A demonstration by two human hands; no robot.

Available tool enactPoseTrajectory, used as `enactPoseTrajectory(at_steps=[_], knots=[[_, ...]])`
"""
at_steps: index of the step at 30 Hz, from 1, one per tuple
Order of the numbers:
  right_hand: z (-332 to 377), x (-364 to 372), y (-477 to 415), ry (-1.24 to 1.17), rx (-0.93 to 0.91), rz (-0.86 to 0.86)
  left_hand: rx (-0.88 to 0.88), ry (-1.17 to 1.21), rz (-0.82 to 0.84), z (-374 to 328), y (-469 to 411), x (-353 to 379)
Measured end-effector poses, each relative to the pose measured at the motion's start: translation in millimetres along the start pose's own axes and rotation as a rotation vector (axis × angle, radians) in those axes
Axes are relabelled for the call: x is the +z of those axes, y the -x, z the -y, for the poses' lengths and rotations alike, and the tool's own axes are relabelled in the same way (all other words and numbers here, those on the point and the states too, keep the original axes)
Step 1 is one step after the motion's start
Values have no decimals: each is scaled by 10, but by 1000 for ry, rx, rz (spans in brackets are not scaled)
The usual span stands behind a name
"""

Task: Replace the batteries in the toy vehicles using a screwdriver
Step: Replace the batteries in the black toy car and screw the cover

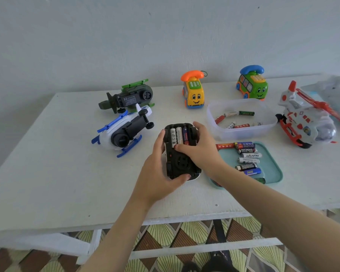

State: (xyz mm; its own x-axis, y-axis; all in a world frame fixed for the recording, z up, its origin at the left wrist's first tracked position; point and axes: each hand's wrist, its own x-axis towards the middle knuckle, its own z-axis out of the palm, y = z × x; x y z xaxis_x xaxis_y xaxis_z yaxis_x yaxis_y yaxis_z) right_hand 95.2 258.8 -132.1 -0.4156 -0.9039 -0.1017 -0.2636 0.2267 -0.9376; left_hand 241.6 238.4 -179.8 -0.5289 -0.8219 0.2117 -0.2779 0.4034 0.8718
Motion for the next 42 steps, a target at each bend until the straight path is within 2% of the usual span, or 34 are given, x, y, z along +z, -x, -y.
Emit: enactPoseTrajectory(at_steps=[7, 10, 16, 18, 21, 25, 28, 30, 33, 37, 42], knots=[[36, 8, -30, -64, 58, 10, -27, 64, -14, -3, 23, -3], [50, 53, -6, -78, 72, 101, -46, 130, -28, -26, 48, -39], [107, 155, 43, -308, 109, 301, -33, 141, -53, 28, 148, -205], [120, 149, 3, -241, 63, 266, -27, 121, -64, 23, 167, -240], [157, 86, -162, -10, -101, 118, -42, 119, -76, 21, 177, -254], [224, -100, -407, -90, -73, 20, -50, 103, -85, 45, 177, -241], [148, -200, -583, 344, -225, -34, -58, 104, -85, 58, 170, -239], [133, -232, -703, 640, -290, 27, -60, 99, -83, 67, 161, -244], [190, -217, -855, 1013, -277, 149, -62, 84, -76, 70, 143, -252], [266, -161, -931, 1218, -312, 213, -57, 74, -65, 73, 135, -262], [227, -151, -982, 1335, -348, 200, -54, 64, -57, 69, 127, -264]])
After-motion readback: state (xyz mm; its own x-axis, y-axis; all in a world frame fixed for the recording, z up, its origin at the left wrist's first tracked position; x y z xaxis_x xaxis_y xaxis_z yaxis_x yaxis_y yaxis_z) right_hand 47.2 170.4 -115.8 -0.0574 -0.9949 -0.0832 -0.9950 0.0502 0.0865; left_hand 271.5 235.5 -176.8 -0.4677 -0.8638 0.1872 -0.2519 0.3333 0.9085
